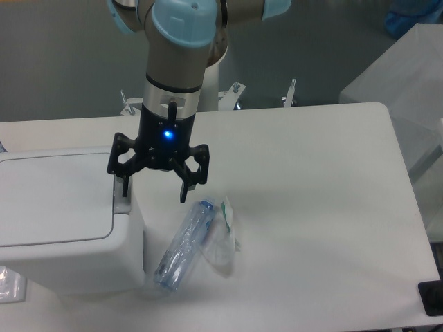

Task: Open the trash can
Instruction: 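Lower the gripper fingers onto the lid's grey hinge edge, then push the lid edge with the gripper to flip the lid open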

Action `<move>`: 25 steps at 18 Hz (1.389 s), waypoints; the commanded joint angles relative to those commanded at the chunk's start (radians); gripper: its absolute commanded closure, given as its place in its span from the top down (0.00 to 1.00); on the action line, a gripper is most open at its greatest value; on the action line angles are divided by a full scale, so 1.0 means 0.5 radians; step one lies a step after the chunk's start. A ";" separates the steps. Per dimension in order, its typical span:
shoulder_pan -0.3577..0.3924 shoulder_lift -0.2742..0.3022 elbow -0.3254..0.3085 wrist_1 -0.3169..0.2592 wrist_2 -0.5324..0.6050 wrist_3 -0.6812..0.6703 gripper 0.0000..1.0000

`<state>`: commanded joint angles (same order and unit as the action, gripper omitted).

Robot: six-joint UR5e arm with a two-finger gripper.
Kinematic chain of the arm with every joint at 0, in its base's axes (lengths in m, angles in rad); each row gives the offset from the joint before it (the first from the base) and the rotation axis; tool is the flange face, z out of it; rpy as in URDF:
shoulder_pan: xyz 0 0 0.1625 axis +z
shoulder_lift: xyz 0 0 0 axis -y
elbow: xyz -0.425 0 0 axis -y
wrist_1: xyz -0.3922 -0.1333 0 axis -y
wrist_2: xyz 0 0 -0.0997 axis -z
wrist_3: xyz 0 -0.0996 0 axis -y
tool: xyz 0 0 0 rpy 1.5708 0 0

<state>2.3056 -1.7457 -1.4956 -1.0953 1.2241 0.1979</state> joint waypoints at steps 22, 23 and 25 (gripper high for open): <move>-0.012 -0.031 -0.006 0.006 0.003 0.003 1.00; -0.012 -0.031 -0.009 0.006 0.003 0.003 1.00; -0.012 -0.031 -0.009 0.006 0.003 0.003 1.00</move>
<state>2.2994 -1.7610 -1.5002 -1.0922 1.2257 0.1994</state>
